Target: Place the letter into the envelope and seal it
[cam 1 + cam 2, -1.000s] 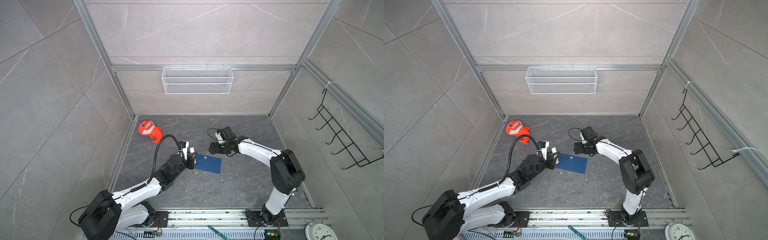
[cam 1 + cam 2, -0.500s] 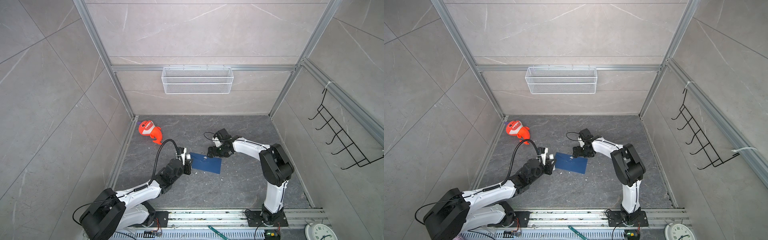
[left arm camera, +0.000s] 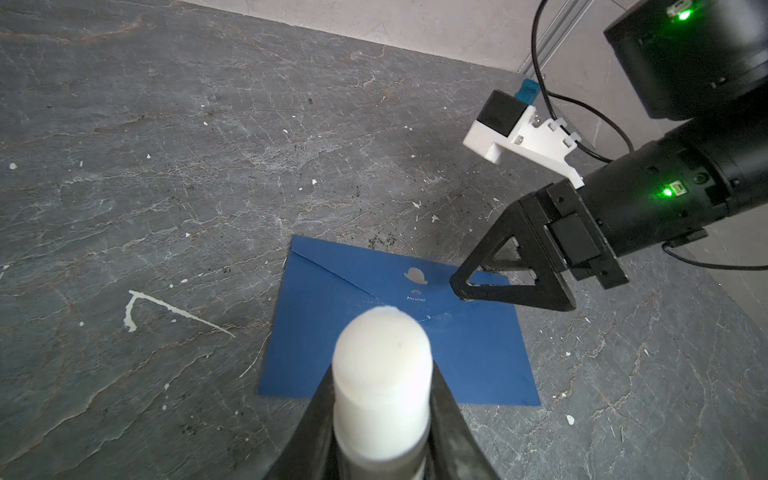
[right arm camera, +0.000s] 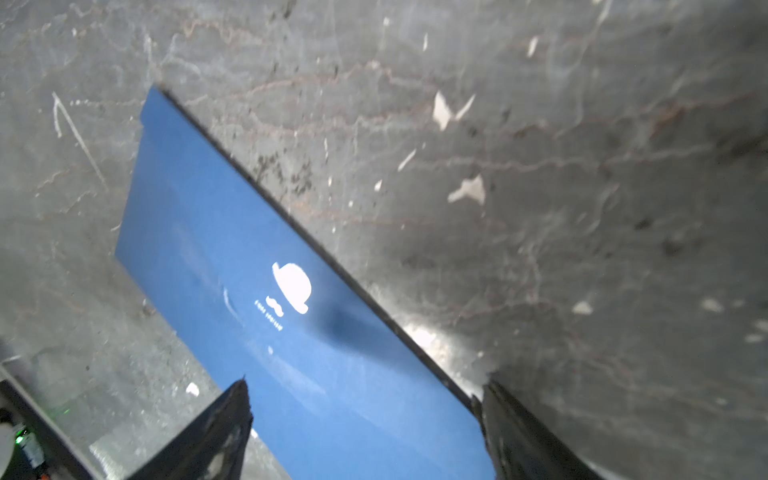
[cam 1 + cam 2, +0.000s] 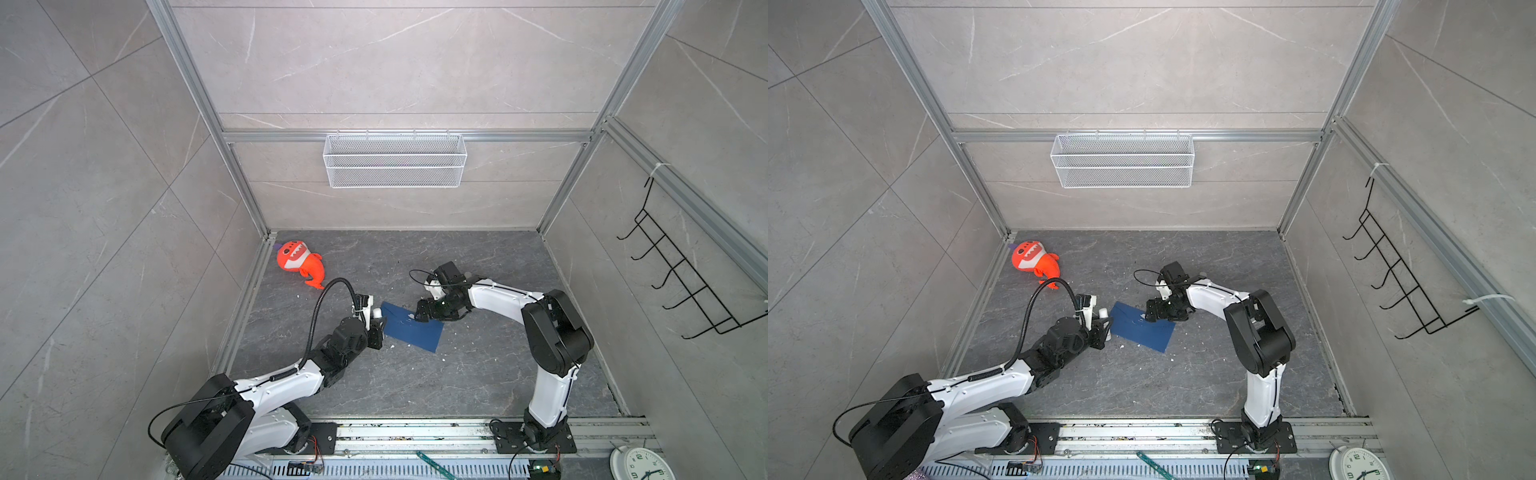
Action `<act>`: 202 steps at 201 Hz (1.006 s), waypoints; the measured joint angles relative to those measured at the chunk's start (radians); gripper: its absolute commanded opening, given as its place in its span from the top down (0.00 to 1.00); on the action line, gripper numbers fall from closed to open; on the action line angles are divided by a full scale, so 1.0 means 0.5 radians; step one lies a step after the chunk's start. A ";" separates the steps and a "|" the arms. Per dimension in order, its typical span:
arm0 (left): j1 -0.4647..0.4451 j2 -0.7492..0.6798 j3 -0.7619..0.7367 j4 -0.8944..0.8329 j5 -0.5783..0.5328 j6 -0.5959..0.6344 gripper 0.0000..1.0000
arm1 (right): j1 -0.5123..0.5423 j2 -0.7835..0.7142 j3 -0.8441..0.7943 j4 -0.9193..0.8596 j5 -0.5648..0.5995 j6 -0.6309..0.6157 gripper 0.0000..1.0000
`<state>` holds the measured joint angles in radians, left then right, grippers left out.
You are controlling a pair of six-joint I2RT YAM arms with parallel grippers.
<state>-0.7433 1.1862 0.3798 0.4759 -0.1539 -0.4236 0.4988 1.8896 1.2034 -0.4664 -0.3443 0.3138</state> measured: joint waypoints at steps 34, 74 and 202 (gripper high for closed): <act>0.007 0.014 0.000 0.008 0.001 -0.002 1.00 | 0.000 -0.130 -0.208 0.082 -0.188 0.056 0.17; 0.008 0.032 0.000 0.008 0.005 -0.006 1.00 | 0.071 -0.265 -0.451 0.264 -0.384 0.230 0.18; 0.019 0.037 0.010 0.018 0.085 -0.035 1.00 | 0.453 -0.402 -0.558 0.509 -0.290 0.539 0.16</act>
<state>-0.7338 1.2049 0.3847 0.4847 -0.1112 -0.4412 0.7254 1.6886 0.9245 -0.2119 -0.4892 0.5835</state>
